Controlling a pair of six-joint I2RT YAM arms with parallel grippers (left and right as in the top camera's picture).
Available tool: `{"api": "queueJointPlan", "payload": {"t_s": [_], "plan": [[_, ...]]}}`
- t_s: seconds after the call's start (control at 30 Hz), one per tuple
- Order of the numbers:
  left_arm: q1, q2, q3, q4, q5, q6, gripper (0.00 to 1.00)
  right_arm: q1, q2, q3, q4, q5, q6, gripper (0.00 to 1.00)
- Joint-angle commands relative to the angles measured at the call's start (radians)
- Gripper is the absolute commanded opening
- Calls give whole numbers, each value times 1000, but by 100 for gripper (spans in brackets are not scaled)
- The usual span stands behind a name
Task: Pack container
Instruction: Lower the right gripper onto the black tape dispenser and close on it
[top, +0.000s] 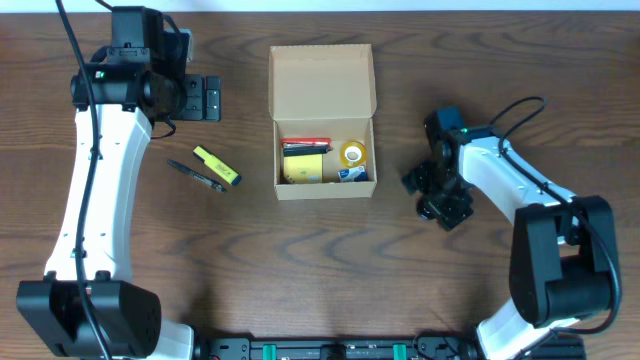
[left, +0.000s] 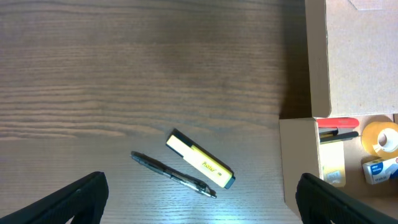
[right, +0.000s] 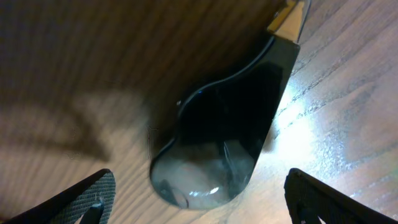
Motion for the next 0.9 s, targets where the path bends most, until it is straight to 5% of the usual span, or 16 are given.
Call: {"api": "queueJointPlan", "payload": {"t_s": [0.0, 0.5, 0.87], "plan": [[6, 3, 7, 1, 2, 15, 97, -3, -2, -34, 23, 21, 14, 88], [6, 3, 7, 1, 2, 15, 97, -3, -2, -49, 82, 82, 14, 65], [6, 3, 7, 1, 2, 16, 97, -3, -2, -49, 84, 81, 14, 33]]}}
